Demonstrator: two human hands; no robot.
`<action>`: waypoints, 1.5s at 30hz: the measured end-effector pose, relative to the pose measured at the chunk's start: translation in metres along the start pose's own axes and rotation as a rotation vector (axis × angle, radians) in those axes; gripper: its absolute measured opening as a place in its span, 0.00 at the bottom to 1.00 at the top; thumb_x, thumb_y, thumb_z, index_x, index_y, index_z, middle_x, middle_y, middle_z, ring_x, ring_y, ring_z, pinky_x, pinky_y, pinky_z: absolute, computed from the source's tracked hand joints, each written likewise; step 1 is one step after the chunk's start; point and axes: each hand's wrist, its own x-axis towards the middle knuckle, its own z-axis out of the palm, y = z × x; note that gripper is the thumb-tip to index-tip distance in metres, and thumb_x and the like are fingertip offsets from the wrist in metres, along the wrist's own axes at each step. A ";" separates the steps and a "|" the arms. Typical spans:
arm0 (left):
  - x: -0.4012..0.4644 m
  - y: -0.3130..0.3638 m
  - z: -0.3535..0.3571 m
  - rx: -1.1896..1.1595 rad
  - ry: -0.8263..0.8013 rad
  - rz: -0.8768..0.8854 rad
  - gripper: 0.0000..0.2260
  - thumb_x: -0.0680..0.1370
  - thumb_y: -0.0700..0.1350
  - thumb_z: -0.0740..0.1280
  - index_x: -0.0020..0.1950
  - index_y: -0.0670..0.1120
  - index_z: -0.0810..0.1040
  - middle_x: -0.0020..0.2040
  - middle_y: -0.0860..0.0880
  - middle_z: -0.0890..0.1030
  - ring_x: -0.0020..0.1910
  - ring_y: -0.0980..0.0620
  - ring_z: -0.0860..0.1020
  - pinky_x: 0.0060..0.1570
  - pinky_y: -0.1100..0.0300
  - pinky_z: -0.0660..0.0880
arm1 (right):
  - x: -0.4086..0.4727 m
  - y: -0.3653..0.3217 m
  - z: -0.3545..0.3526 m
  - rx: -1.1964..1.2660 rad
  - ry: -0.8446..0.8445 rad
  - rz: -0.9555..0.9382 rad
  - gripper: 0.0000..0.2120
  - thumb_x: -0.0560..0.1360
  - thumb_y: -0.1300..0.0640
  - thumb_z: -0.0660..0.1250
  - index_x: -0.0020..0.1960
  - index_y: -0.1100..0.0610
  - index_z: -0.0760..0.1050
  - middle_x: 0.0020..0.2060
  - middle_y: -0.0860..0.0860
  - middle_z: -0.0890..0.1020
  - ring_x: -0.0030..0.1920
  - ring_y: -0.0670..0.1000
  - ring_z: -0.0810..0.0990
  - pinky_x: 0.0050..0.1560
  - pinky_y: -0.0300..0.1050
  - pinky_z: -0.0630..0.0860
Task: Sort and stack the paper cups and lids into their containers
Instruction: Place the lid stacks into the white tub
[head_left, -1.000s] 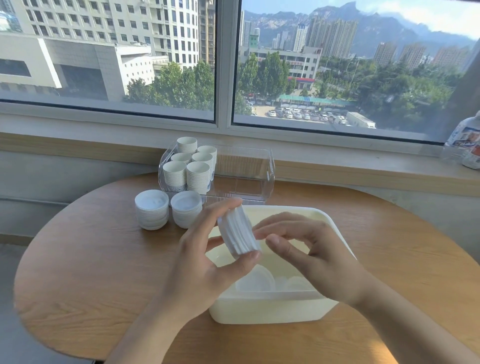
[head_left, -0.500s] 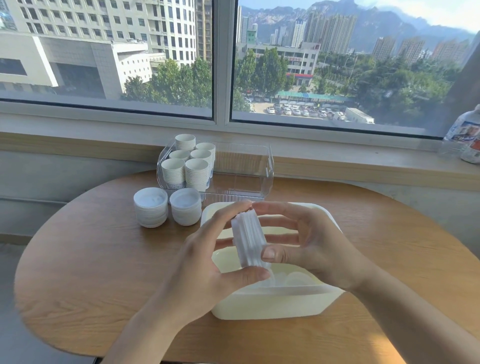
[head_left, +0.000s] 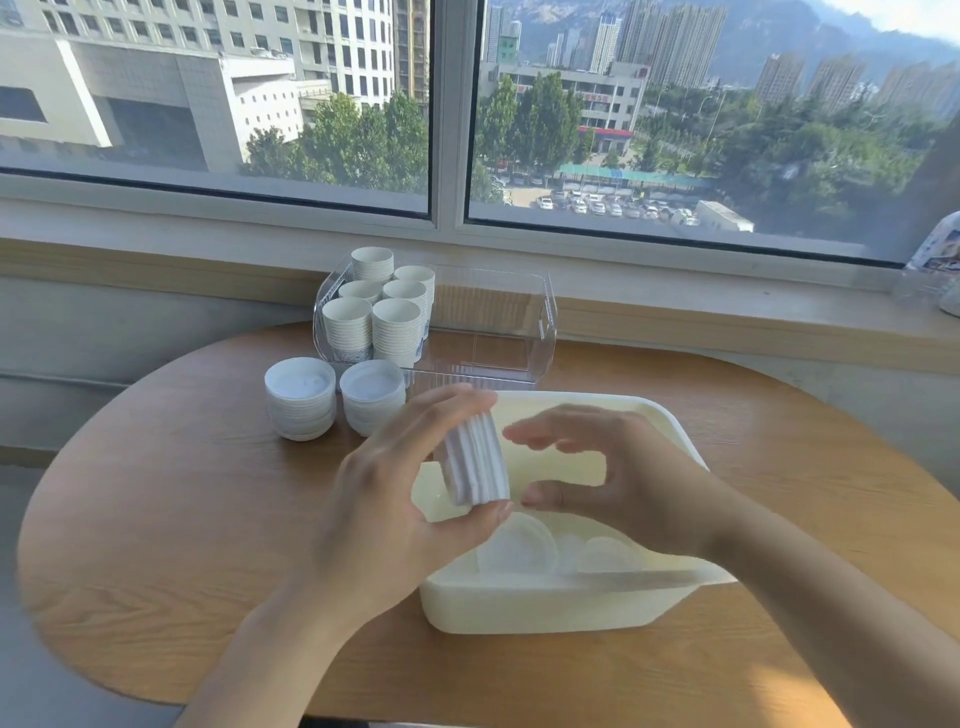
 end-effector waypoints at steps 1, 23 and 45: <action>0.000 -0.004 -0.001 0.012 -0.001 -0.018 0.31 0.70 0.53 0.80 0.72 0.57 0.75 0.72 0.59 0.76 0.68 0.57 0.77 0.62 0.52 0.79 | 0.003 0.007 -0.002 -0.091 -0.076 0.018 0.21 0.74 0.43 0.77 0.65 0.43 0.81 0.56 0.34 0.83 0.59 0.38 0.80 0.60 0.38 0.76; 0.002 -0.019 0.002 0.023 -0.102 -0.050 0.34 0.69 0.48 0.82 0.73 0.57 0.74 0.73 0.59 0.74 0.67 0.57 0.77 0.65 0.52 0.76 | 0.042 0.053 0.035 -0.644 -0.550 0.180 0.10 0.79 0.49 0.72 0.60 0.46 0.82 0.53 0.42 0.85 0.49 0.46 0.73 0.52 0.42 0.71; 0.000 -0.021 0.002 -0.008 -0.107 -0.046 0.34 0.70 0.46 0.83 0.73 0.57 0.74 0.73 0.58 0.74 0.73 0.53 0.73 0.65 0.48 0.76 | 0.043 0.059 0.048 -0.725 -0.574 0.124 0.05 0.76 0.51 0.70 0.51 0.46 0.83 0.47 0.45 0.85 0.49 0.55 0.81 0.48 0.46 0.75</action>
